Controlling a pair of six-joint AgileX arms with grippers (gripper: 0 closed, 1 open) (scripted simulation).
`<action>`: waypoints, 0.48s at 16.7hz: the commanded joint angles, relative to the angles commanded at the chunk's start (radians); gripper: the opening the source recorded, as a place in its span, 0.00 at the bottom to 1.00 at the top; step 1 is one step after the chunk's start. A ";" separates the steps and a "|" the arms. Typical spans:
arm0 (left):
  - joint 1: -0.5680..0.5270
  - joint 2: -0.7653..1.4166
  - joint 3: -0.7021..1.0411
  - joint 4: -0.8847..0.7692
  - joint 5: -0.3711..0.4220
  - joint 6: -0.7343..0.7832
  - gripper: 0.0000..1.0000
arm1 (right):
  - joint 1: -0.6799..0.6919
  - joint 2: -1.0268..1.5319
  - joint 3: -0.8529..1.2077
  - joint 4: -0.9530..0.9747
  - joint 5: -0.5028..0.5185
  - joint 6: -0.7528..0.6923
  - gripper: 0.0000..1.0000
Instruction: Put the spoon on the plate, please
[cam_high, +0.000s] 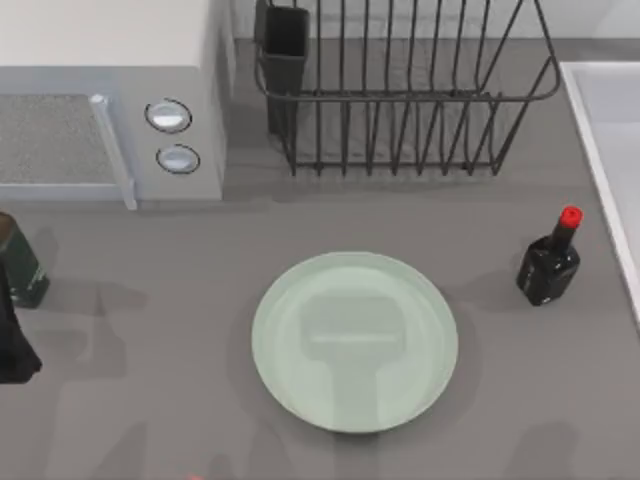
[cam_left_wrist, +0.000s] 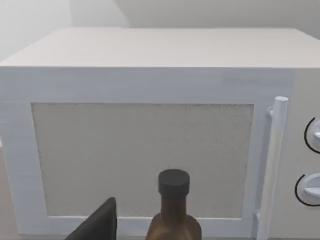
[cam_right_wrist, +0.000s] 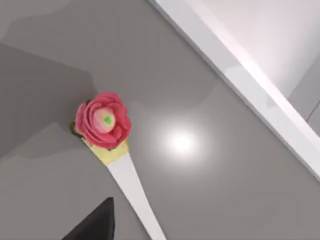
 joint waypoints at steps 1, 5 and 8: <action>0.000 0.000 0.000 0.000 0.000 0.000 1.00 | -0.025 0.073 0.044 -0.057 0.000 -0.088 1.00; 0.000 0.000 0.000 0.000 0.000 0.000 1.00 | -0.111 0.313 0.203 -0.242 0.000 -0.366 1.00; 0.000 0.000 0.000 0.000 0.000 0.000 1.00 | -0.151 0.427 0.287 -0.324 -0.004 -0.503 1.00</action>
